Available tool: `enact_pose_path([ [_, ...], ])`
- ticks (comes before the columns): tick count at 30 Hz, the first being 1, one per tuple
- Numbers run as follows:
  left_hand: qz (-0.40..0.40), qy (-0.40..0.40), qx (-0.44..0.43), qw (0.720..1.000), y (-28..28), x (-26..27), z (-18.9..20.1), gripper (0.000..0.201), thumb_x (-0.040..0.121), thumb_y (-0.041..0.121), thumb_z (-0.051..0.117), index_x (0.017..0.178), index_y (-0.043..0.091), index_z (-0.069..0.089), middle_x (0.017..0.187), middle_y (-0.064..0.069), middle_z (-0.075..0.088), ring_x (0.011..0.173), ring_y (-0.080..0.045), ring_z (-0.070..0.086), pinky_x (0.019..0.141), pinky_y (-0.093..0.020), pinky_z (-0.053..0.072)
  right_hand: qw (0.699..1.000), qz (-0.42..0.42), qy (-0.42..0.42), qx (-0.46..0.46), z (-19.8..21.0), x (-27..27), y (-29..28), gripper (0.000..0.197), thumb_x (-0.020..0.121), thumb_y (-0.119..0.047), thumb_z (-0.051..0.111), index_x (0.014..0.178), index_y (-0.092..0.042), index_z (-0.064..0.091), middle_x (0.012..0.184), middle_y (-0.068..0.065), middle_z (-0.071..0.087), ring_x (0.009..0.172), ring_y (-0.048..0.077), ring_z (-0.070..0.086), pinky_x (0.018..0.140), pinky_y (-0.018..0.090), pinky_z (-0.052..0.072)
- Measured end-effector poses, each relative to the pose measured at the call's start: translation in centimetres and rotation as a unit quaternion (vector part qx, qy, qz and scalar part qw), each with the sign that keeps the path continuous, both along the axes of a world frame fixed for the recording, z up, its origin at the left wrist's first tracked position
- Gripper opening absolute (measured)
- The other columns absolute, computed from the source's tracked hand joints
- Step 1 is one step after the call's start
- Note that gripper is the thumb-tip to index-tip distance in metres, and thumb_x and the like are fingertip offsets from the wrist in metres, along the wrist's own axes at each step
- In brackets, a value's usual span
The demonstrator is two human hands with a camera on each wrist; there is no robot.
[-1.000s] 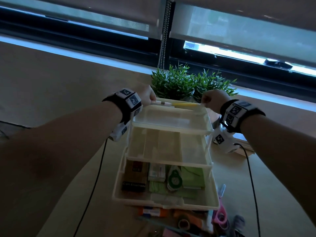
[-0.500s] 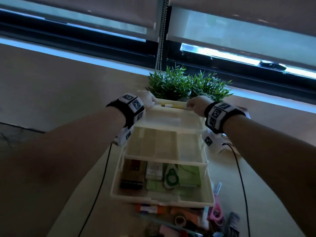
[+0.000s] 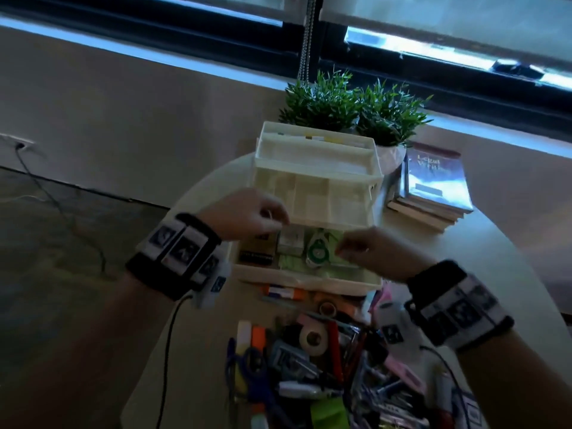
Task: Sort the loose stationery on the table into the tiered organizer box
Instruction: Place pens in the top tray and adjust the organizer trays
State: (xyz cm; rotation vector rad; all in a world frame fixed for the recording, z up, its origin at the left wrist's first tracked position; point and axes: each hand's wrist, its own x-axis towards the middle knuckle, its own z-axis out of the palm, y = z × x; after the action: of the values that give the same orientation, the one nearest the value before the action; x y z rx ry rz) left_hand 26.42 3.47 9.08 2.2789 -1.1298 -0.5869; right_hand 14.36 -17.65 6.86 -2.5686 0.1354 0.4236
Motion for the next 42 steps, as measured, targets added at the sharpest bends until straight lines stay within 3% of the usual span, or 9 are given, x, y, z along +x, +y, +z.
enact_pose_path([
  [4,-0.033,0.085,0.128,0.988,2.1,-4.6,-5.0,0.023,0.090,0.018,0.056,0.110,0.017,0.068,0.109,0.003,0.067,0.100,-0.010,0.061,0.086,-0.020,0.047,0.995,0.001,0.095,0.020,-5.7,-4.3,2.8,0.029,0.089,-0.009,0.054,0.115,-0.017,0.064,0.104,-0.004,0.067,0.085,0.008,0.060,0.076,0.011,0.042],
  [8,-0.005,0.075,0.190,0.979,2.7,-7.1,-9.9,0.029,0.092,0.018,0.050,0.118,0.017,0.064,0.121,0.001,0.064,0.107,-0.013,0.060,0.086,-0.022,0.045,0.990,0.003,0.100,-0.099,-8.3,-6.3,3.9,0.033,0.092,-0.013,0.046,0.123,-0.014,0.056,0.122,0.008,0.060,0.110,0.026,0.057,0.091,0.028,0.043],
  [12,0.025,0.110,0.210,0.971,3.4,-8.6,-12.1,0.026,0.090,0.011,0.047,0.104,0.012,0.069,0.105,-0.006,0.068,0.094,-0.022,0.063,0.076,-0.030,0.047,0.989,-0.013,0.104,-0.106,-8.7,-6.8,3.8,0.034,0.089,-0.011,0.045,0.120,-0.015,0.059,0.121,0.008,0.061,0.109,0.027,0.056,0.092,0.029,0.045],
  [21,0.210,0.083,0.134,0.965,7.1,-11.5,-13.7,0.023,0.088,0.013,0.057,0.110,0.012,0.064,0.121,-0.012,0.052,0.117,-0.026,0.048,0.099,-0.036,0.041,0.994,-0.008,0.070,-0.082,-9.1,-8.7,3.3,0.048,0.084,-0.008,0.047,0.128,-0.027,0.055,0.114,0.004,0.066,0.102,0.027,0.061,0.088,0.033,0.050],
  [25,0.288,0.106,0.137,0.942,8.9,-12.5,-13.2,0.020,0.090,0.015,0.057,0.105,0.004,0.062,0.110,-0.011,0.059,0.102,-0.026,0.055,0.087,-0.033,0.044,0.995,-0.025,0.036,-0.093,-8.5,-9.9,2.8,0.040,0.087,-0.004,0.047,0.121,-0.019,0.061,0.112,0.010,0.067,0.100,0.027,0.061,0.082,0.027,0.044],
  [29,0.188,0.169,0.314,0.915,10.2,-14.0,-12.8,0.023,0.083,0.032,0.067,0.083,0.012,0.056,0.080,-0.001,0.052,0.074,-0.014,0.050,0.056,-0.019,0.036,0.991,-0.099,-0.010,-0.094,-8.2,-11.1,2.2,0.018,0.083,-0.004,0.053,0.095,-0.002,0.067,0.097,0.018,0.066,0.090,0.032,0.059,0.068,0.027,0.034],
  [34,0.200,0.222,0.302,0.905,9.3,-17.2,-14.9,0.028,0.080,0.022,0.071,0.075,0.017,0.044,0.072,0.002,0.048,0.080,-0.017,0.055,0.050,-0.015,0.033,0.986,-0.135,-0.080,-0.049,-6.9,-12.0,2.5,0.014,0.082,-0.002,0.059,0.094,-0.001,0.066,0.095,0.016,0.065,0.088,0.031,0.059,0.069,0.026,0.032],
  [38,0.275,0.213,0.267,0.899,9.6,-16.5,-15.7,0.027,0.079,0.012,0.064,0.060,0.016,0.045,0.059,0.000,0.050,0.056,-0.012,0.053,0.048,-0.020,0.040,0.984,-0.149,-0.095,-0.019,-6.0,-11.7,2.6,0.013,0.082,-0.002,0.060,0.094,-0.006,0.065,0.081,0.008,0.061,0.078,0.024,0.056,0.065,0.024,0.030],
  [42,0.277,0.176,0.269,0.905,10.5,-13.5,-14.2,0.020,0.085,0.021,0.058,0.066,0.016,0.055,0.068,-0.004,0.059,0.076,-0.023,0.063,0.062,-0.029,0.046,0.979,-0.158,-0.127,-0.012,-3.9,-10.6,1.9,0.010,0.082,-0.005,0.063,0.091,-0.009,0.066,0.071,0.000,0.058,0.066,0.019,0.051,0.065,0.027,0.036],
])
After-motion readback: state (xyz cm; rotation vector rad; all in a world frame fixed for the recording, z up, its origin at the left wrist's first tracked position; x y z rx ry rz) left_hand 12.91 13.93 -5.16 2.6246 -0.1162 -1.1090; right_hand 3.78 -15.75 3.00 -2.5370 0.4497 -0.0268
